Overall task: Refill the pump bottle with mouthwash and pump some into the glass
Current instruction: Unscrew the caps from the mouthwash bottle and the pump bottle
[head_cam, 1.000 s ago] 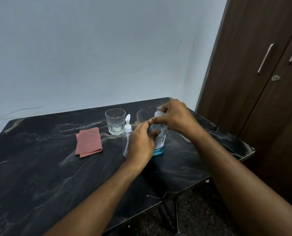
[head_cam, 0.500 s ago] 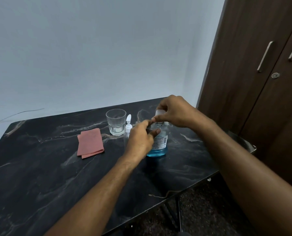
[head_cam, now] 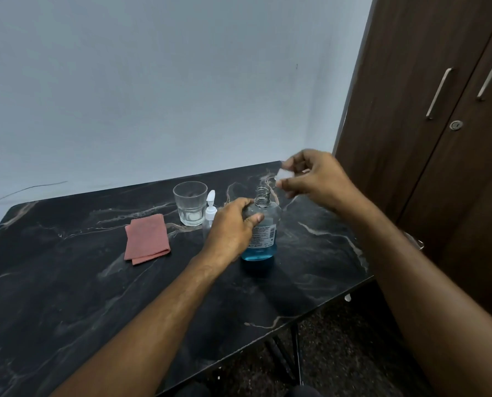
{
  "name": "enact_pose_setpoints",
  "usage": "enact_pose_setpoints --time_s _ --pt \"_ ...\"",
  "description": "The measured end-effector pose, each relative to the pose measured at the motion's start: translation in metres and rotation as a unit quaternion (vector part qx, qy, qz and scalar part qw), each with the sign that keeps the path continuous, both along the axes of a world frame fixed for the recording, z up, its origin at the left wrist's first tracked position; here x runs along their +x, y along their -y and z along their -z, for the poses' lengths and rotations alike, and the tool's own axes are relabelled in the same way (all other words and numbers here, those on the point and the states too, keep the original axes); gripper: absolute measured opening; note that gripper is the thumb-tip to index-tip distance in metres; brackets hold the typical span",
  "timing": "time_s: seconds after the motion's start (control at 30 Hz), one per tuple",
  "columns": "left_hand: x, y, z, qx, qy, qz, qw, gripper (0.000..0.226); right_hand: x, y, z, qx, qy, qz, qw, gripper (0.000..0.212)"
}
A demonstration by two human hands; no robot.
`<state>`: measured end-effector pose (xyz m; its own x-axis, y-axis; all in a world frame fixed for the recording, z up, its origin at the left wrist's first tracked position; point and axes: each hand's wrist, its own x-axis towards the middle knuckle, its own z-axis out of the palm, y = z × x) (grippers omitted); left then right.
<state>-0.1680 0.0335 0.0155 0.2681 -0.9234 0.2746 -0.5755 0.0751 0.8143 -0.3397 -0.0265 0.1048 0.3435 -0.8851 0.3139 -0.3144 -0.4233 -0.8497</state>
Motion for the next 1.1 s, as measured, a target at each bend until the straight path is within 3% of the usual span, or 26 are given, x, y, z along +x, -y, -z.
enact_pose_setpoints --time_s 0.13,0.3,0.47,0.57,0.7,0.87,0.97,1.03,1.1 --pt "0.005 -0.001 0.003 -0.002 -0.002 0.009 1.000 0.042 -0.005 0.004 0.045 0.083 0.056 0.054 0.994 0.033" --pt "0.003 -0.007 0.019 -0.046 -0.032 0.002 0.998 0.050 -0.011 0.004 0.098 0.104 0.034 0.132 0.985 0.009" --pt "0.000 -0.009 0.028 -0.076 -0.037 -0.019 0.996 0.052 -0.013 0.000 0.124 0.046 -0.071 0.145 0.986 0.038" --pt "0.000 -0.007 0.028 -0.074 -0.049 -0.013 0.996 0.051 -0.015 -0.001 0.130 -0.023 -0.152 0.157 0.976 0.036" --pt "0.000 -0.008 0.030 -0.075 -0.051 -0.013 0.996 0.053 -0.016 -0.002 0.139 0.012 -0.199 0.148 0.969 0.031" --pt "0.001 -0.024 0.045 -0.084 -0.043 -0.042 0.995 0.066 -0.015 -0.005 0.135 0.060 -0.252 0.127 0.957 0.079" --pt "0.009 -0.040 0.051 -0.101 0.018 -0.084 0.991 0.043 -0.010 -0.009 0.120 0.013 -0.244 0.139 0.960 0.073" --pt "0.018 -0.051 0.052 -0.093 0.013 -0.104 0.990 0.018 -0.005 -0.016 0.107 -0.034 -0.204 0.147 0.967 0.055" --pt "0.028 -0.058 0.051 -0.102 0.006 -0.133 0.986 0.009 0.005 -0.026 0.092 -0.079 -0.156 0.155 0.972 0.035"
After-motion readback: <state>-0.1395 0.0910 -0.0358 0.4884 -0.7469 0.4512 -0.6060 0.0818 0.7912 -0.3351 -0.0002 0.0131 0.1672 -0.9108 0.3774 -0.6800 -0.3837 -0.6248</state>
